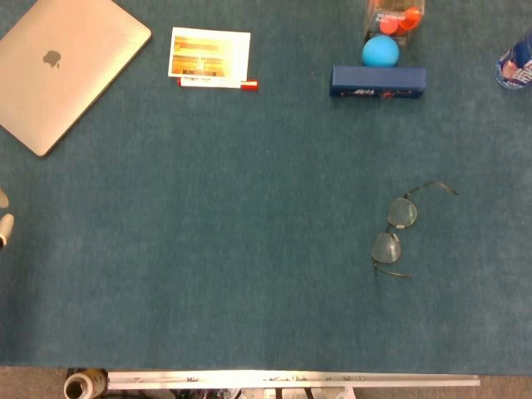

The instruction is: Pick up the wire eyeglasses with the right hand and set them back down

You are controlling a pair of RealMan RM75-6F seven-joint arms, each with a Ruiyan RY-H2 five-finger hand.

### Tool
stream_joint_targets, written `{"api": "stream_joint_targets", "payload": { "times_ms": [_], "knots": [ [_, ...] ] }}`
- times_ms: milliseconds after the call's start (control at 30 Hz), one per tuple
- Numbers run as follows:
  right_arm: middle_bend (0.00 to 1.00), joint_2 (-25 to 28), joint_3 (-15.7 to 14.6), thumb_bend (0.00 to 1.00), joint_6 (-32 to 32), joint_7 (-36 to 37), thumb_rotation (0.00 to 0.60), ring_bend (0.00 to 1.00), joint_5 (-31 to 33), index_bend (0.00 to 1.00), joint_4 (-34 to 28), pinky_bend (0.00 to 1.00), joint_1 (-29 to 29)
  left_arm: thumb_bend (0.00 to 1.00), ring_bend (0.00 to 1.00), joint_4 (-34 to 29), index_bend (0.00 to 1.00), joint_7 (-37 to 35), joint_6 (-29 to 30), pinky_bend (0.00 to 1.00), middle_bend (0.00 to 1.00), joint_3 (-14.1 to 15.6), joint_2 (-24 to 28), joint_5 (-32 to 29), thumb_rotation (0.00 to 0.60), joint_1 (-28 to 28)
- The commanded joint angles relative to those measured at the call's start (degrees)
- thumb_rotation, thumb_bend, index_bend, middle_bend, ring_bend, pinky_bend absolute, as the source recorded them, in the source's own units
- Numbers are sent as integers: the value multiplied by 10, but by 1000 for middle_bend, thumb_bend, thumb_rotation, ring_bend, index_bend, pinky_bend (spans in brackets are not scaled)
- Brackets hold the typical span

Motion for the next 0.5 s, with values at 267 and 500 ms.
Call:
{"api": "stream_joint_targets", "payload": {
  "times_ms": [267,500],
  "knots": [
    [537,-5,-3,365,-9,5,600,415,-1,622,2,559,5,279,417,0,527,3,1,587,548,2,-1,0,600,2],
    [537,-25,-13,358,7,11,600,415,-30,622,7,559,3,279,418,-3,527,1,2,587,548,2,1,3,600,2]
  ]
}}
